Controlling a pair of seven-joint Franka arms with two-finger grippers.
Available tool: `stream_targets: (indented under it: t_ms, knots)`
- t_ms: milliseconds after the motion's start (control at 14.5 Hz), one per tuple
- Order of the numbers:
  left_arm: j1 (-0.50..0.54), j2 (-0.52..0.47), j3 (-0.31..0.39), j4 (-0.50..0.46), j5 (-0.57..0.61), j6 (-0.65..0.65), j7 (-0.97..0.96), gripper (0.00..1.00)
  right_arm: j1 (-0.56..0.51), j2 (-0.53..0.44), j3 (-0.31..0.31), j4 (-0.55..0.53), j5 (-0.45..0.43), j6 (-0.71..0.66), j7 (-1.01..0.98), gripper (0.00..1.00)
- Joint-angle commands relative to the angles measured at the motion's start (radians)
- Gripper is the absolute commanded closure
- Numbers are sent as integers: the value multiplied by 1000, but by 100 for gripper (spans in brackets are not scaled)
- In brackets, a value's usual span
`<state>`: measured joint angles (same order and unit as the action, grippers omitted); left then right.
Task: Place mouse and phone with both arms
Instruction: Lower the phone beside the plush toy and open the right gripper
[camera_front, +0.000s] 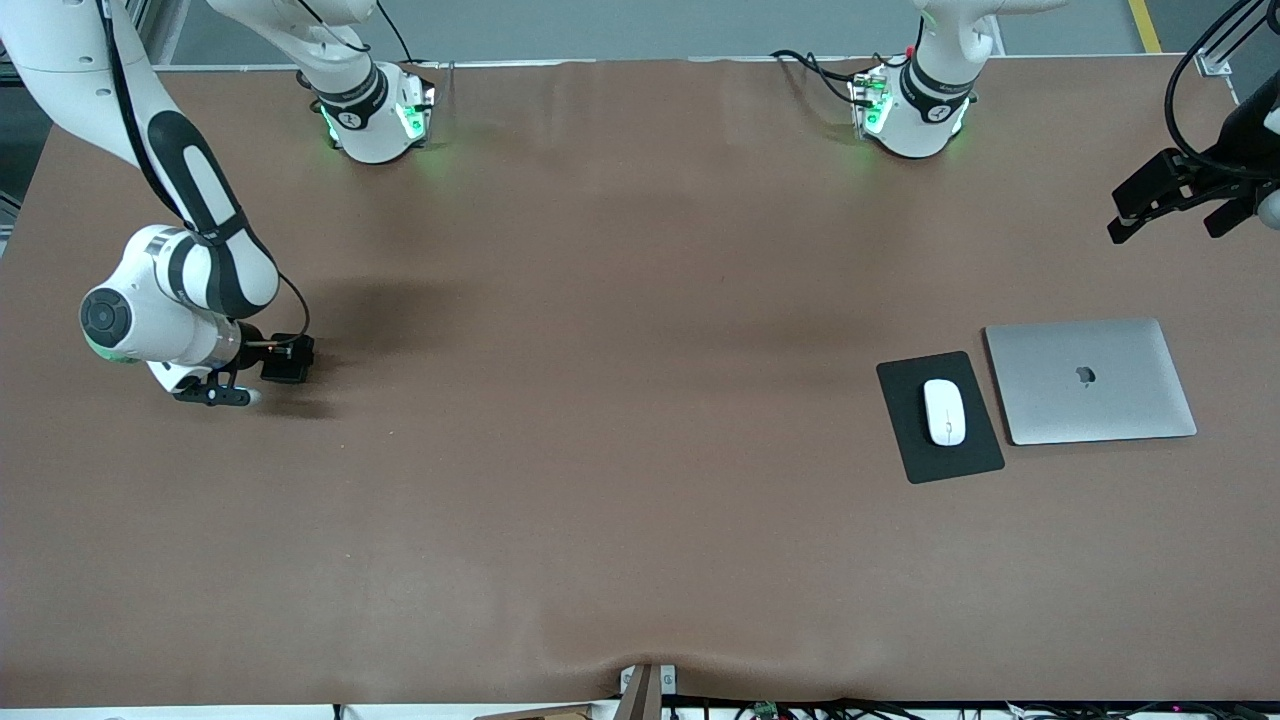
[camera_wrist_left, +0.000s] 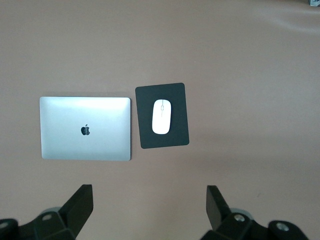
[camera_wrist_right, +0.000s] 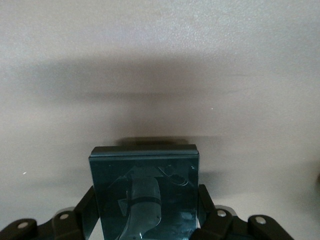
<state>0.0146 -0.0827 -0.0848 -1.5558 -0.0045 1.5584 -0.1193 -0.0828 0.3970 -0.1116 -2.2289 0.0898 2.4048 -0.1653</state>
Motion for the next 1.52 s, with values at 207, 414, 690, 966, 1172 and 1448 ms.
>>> stream_targets:
  t_ms: [207,414,690,966,1172,1448]
  knots:
    - [-1,11,-1,-6,-12,3,-3,0,-29,-7,18,-21,-22,17,-5,0]
    - [-1,12,-3,-4,-12,5,-3,0,-25,-9,20,5,-22,-1,-3,0]
    - [1,12,-3,2,-14,3,-3,0,-5,-10,26,156,-21,-196,1,0]
    - [-2,12,-4,2,-12,6,-8,0,37,-9,27,332,-7,-344,7,0]
    - [-7,24,-6,5,-23,17,-13,0,73,-3,27,486,-7,-461,7,0]
    - [-10,38,-7,17,-14,14,-11,0,101,39,27,641,-8,-493,-2,0]
